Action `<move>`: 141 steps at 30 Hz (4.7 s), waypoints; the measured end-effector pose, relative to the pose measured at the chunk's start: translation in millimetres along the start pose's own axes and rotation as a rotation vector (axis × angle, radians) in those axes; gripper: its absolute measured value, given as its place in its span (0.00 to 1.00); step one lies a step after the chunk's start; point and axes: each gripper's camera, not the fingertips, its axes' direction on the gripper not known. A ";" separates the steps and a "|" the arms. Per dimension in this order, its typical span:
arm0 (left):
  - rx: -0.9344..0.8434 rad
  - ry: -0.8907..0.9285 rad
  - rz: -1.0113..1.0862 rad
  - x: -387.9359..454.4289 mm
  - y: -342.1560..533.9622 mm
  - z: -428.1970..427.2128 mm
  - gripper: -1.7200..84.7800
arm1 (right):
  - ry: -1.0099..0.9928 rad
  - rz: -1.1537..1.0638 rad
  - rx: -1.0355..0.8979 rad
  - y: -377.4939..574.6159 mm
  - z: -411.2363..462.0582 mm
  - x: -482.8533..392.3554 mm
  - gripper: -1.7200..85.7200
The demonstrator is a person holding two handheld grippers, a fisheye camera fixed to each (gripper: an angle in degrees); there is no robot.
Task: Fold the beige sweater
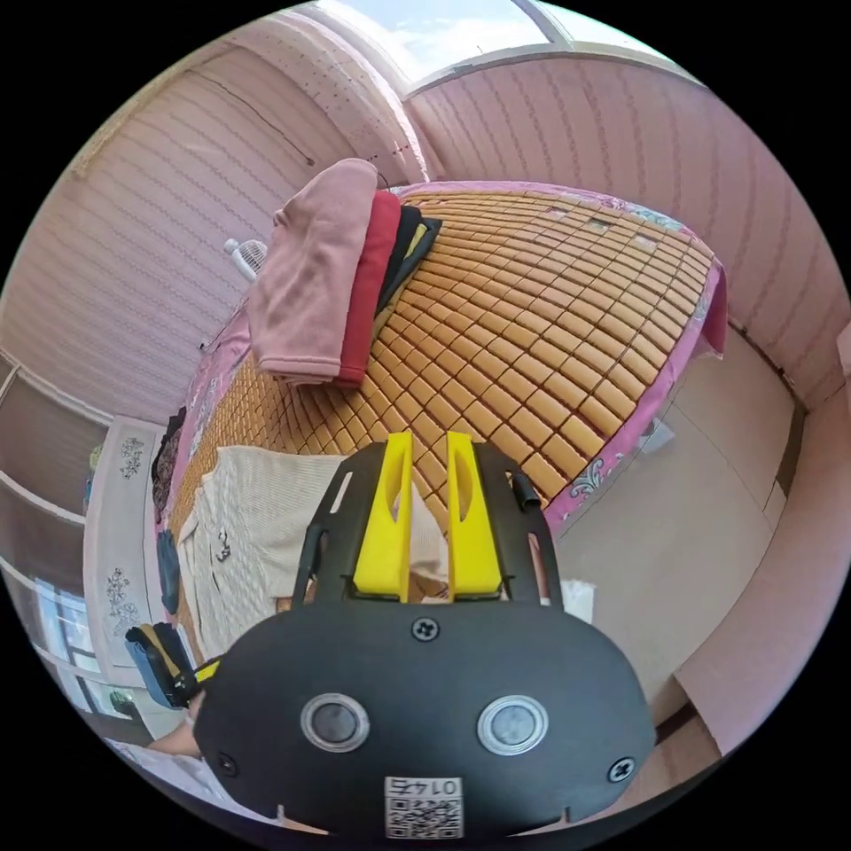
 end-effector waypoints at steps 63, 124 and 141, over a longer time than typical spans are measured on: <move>0.504 -0.084 -0.574 -232.1 191.5 -100.9 0.05 | -0.135 -1.147 -0.429 204.8 242.9 -790.9 0.09; -0.100 -0.301 -0.099 -136.1 177.7 -140.2 0.03 | -0.164 -1.681 -0.478 442.7 27.2 -571.6 0.03; 0.507 -0.170 -0.596 -270.1 235.6 -235.8 0.13 | -0.194 -1.619 -0.447 393.9 28.6 -546.4 0.10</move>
